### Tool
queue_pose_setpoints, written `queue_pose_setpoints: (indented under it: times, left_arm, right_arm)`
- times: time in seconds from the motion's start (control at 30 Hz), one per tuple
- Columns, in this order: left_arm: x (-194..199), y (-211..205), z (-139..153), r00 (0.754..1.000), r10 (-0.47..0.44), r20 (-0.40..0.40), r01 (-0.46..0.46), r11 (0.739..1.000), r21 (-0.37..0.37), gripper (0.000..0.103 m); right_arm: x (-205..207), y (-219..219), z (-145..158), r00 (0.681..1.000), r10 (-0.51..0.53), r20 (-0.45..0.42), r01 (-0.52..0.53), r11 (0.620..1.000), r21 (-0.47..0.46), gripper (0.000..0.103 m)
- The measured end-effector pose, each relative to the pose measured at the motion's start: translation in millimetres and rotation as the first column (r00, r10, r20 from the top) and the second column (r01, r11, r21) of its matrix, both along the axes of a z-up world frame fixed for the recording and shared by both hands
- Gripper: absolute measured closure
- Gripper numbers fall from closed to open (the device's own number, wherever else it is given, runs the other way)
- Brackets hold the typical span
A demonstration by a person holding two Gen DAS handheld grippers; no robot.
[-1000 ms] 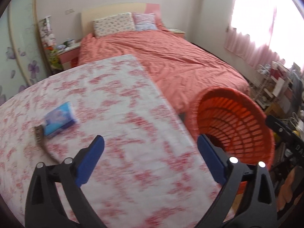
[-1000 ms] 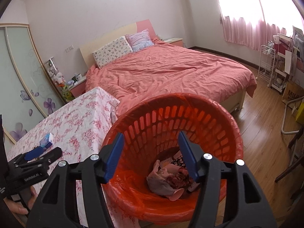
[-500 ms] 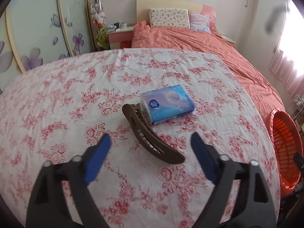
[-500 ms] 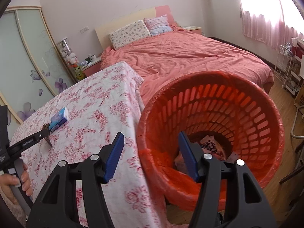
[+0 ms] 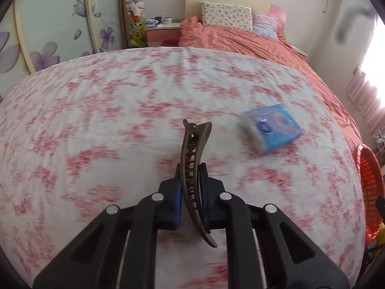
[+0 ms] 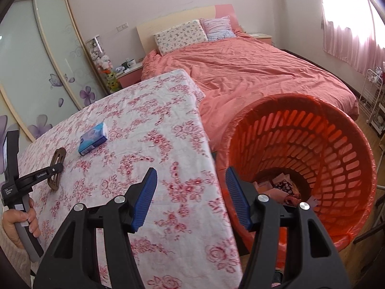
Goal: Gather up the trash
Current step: 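Grasp the brown hair clip with the left gripper, then grasp the blue tissue pack with the right gripper while the left holds the hair clip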
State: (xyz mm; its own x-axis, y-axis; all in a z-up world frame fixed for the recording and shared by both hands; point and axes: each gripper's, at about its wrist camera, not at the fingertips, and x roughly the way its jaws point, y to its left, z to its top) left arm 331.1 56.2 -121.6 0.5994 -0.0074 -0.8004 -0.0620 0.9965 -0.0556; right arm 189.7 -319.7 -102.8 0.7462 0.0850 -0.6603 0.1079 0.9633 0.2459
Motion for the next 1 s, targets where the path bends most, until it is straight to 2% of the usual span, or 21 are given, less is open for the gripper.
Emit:
queue_pose_setpoints:
  times: [0.1, 0.17, 0.2, 0.27, 0.37, 0.43, 0.57, 0.6, 0.67, 1.0]
  left_arm:
    - [-2, 30, 0, 0.998, 0.058, -0.001, -0.058, 0.998, 0.014, 0.088]
    - [-2, 44, 1, 0.997, 0.078, 0.006, -0.078, 0.997, 0.026, 0.075]
    - [-3, 48, 2, 0.997, 0.078, 0.011, -0.078, 0.996, 0.035, 0.072]
    - [-1, 52, 1, 0.997, 0.073, 0.011, -0.074, 0.996, 0.055, 0.072]
    - [1, 55, -2, 0.998, 0.065, 0.009, -0.066, 0.996, 0.066, 0.072]
    - [0, 55, -3, 0.998, 0.059, 0.022, -0.061, 0.995, 0.084, 0.072]
    - [0, 60, -3, 0.998, 0.060, 0.026, -0.061, 0.997, 0.052, 0.073]
    - [0, 61, -3, 0.998, 0.061, 0.027, -0.062, 0.997, 0.042, 0.073]
    - [0, 63, -3, 0.998, 0.061, 0.030, -0.062, 0.998, 0.025, 0.073]
    - [-3, 74, -4, 0.997, 0.065, 0.043, -0.062, 0.996, -0.065, 0.073]
  right_arm:
    - [7, 15, -2, 0.999, 0.031, -0.009, -0.031, 0.999, 0.005, 0.043]
    - [15, 29, -4, 0.998, 0.060, -0.018, -0.060, 0.998, 0.009, 0.043]
    - [19, 36, -4, 0.997, 0.072, -0.021, -0.071, 0.997, 0.012, 0.043]
    - [30, 55, -4, 0.994, 0.103, -0.025, -0.103, 0.994, 0.026, 0.043]
    - [45, 81, -3, 0.989, 0.147, -0.024, -0.146, 0.988, 0.045, 0.034]
    - [57, 103, -3, 0.985, 0.174, -0.022, -0.173, 0.984, 0.033, 0.034]
    - [88, 141, -4, 0.979, 0.201, -0.028, -0.201, 0.979, 0.015, 0.027]
    - [93, 145, -4, 0.979, 0.203, -0.028, -0.203, 0.979, 0.005, 0.020]
    - [107, 158, -5, 0.976, 0.216, -0.030, -0.217, 0.976, -0.032, 0.014]
    - [141, 185, -13, 0.952, 0.280, -0.123, -0.298, 0.941, -0.163, 0.010]
